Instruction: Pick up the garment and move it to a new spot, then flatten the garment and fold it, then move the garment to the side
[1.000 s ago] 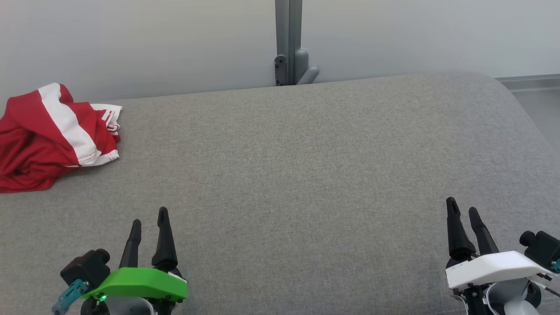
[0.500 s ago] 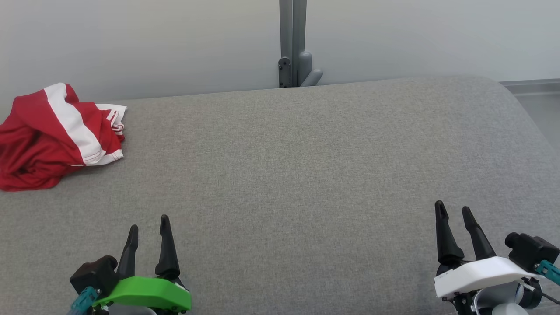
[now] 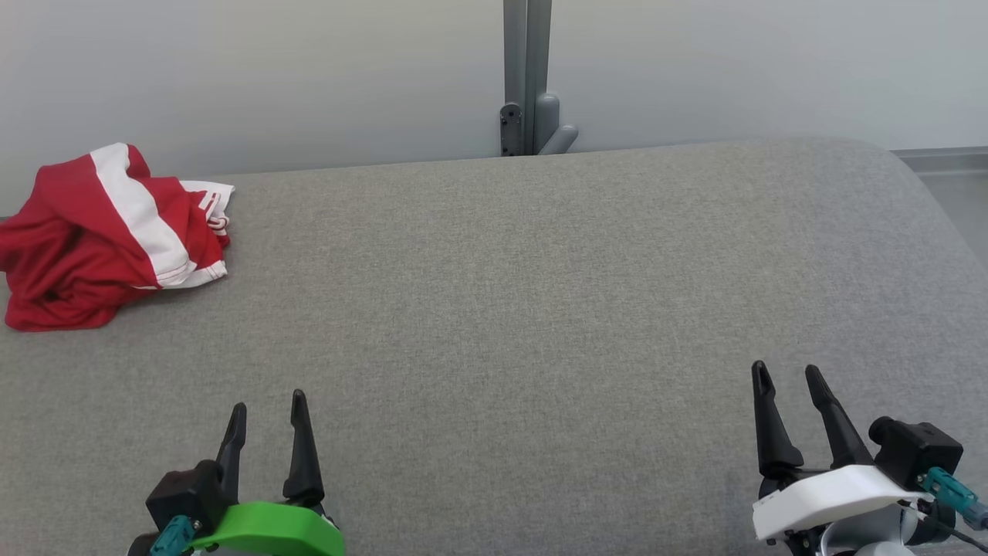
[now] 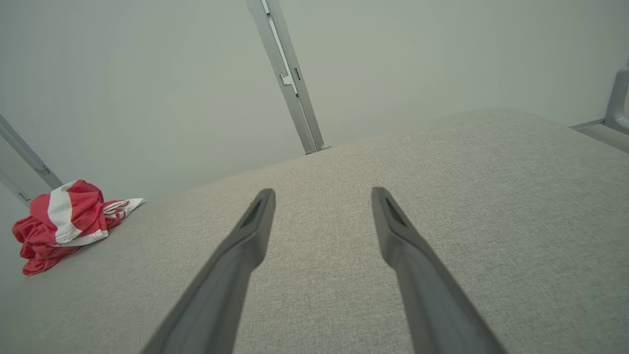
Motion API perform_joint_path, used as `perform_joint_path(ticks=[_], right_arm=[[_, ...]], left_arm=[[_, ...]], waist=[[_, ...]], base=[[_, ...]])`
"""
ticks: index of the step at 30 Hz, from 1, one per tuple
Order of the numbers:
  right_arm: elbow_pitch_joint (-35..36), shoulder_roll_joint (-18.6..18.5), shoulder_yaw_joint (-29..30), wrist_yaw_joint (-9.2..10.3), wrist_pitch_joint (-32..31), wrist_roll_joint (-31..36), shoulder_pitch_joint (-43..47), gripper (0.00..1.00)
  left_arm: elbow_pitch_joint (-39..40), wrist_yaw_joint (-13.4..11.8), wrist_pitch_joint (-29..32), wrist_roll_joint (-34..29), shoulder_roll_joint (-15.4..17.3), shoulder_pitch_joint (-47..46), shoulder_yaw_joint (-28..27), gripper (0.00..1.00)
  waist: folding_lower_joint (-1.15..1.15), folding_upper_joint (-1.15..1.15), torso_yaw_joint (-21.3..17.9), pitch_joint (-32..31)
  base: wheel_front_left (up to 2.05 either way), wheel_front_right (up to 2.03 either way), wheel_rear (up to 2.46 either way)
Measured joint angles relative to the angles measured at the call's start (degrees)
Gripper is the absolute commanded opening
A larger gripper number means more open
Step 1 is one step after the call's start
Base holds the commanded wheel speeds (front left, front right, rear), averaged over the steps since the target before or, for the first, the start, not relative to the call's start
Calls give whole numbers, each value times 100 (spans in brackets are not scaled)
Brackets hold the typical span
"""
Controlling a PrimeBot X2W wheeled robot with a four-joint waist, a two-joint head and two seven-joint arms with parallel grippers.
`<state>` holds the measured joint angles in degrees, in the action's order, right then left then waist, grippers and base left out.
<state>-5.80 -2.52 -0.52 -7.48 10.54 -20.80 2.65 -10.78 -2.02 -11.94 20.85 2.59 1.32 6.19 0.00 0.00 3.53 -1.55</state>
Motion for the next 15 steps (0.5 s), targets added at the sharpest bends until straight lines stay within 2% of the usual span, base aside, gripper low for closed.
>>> perform_joint_path(ticks=[15], right_arm=[[52,-9,-133,0,214,704,108,100]], left_arm=[[38,-34,-138,-553,4,115,1,100]], waist=[[0,0,70,-47]], base=[[0,0,0]])
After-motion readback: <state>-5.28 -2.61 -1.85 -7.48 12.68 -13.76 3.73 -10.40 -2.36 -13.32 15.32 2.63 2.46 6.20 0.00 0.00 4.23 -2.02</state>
